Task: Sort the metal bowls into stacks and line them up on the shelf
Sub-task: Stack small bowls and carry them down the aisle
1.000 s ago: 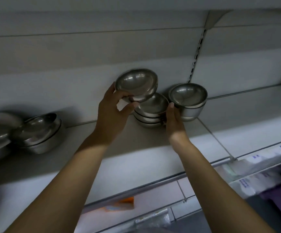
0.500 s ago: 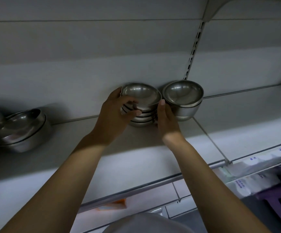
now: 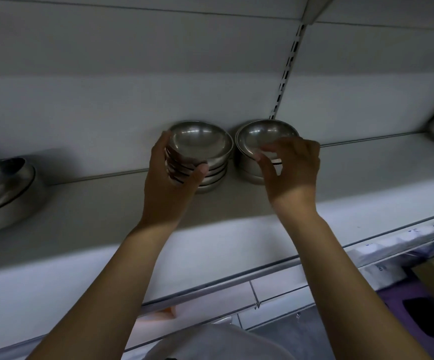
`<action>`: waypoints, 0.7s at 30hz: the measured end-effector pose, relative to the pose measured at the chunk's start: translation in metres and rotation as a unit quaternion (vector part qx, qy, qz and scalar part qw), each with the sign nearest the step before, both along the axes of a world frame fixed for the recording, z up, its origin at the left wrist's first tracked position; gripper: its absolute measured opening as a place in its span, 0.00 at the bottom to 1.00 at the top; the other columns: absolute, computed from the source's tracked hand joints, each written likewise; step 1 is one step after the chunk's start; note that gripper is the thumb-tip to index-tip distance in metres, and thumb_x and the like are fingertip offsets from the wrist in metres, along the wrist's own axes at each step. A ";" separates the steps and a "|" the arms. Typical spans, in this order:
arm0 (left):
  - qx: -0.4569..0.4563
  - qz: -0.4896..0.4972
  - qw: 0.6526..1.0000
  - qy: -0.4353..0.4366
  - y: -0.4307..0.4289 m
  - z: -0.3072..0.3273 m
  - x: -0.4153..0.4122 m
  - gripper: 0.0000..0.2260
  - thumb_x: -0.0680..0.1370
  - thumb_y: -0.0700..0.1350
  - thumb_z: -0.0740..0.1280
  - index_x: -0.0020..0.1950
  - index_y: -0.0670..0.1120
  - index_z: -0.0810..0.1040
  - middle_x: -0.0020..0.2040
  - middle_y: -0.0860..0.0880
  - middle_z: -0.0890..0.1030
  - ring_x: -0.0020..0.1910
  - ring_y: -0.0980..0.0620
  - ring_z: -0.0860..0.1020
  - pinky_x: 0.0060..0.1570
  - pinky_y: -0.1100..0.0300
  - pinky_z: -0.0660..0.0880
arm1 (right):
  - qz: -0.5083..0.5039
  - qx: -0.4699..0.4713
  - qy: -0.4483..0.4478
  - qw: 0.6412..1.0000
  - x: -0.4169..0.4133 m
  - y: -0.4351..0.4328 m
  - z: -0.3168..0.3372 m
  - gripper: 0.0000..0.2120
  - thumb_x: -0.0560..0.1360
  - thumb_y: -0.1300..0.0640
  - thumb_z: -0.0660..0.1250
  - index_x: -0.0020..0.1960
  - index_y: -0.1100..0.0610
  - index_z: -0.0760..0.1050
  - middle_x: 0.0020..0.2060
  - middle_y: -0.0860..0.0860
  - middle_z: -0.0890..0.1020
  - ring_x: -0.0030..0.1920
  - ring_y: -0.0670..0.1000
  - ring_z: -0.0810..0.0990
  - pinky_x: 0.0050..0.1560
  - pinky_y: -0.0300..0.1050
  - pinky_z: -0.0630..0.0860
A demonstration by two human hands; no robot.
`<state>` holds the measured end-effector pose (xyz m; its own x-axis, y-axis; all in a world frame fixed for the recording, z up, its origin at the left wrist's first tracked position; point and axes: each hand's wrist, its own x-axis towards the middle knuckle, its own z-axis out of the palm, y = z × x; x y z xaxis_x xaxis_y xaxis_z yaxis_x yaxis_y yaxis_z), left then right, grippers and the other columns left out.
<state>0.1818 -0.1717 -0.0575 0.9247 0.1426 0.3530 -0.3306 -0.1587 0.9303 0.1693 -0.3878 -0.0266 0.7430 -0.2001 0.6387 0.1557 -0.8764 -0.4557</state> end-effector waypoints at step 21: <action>-0.029 -0.026 0.999 0.001 -0.003 -0.016 0.001 0.42 0.72 0.54 0.77 0.80 0.59 0.58 0.67 0.76 0.69 0.69 0.71 0.69 0.71 0.48 0.73 | 0.067 0.089 -0.053 0.992 0.017 -0.010 0.029 0.06 0.77 0.57 0.69 0.45 0.54 0.84 0.40 0.42 0.76 0.45 0.48 0.75 0.45 0.25 0.66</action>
<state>0.1824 -0.1749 -0.0735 0.9319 0.1140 0.3444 -0.3361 -0.0861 0.9379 0.1861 -0.3978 0.0021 0.7010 -0.2201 0.6783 0.3210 -0.7520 -0.5757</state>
